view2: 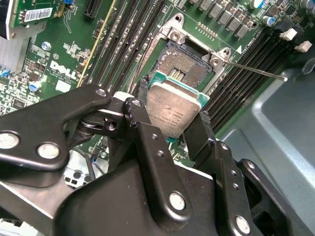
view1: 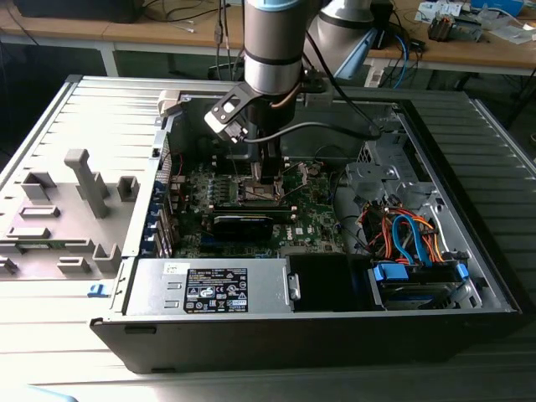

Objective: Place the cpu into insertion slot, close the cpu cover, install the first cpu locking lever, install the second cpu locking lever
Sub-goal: 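Place the cpu into insertion slot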

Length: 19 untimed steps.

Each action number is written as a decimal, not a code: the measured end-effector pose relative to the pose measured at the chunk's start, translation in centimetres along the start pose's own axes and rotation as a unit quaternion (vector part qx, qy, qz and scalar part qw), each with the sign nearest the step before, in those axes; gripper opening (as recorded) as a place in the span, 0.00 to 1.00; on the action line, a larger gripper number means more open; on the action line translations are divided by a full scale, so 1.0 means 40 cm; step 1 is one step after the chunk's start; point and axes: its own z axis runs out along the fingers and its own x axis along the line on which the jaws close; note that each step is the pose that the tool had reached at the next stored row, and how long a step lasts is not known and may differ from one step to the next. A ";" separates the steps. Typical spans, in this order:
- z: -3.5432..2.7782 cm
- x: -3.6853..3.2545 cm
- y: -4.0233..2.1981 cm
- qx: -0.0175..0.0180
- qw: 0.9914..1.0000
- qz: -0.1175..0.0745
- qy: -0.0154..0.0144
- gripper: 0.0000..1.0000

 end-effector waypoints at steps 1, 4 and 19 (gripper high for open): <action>0.001 0.000 0.000 0.000 1.000 0.000 0.000 0.55; 0.002 0.000 0.000 0.000 1.000 0.000 0.000 0.55; 0.011 0.000 0.000 0.000 1.000 0.000 0.000 0.55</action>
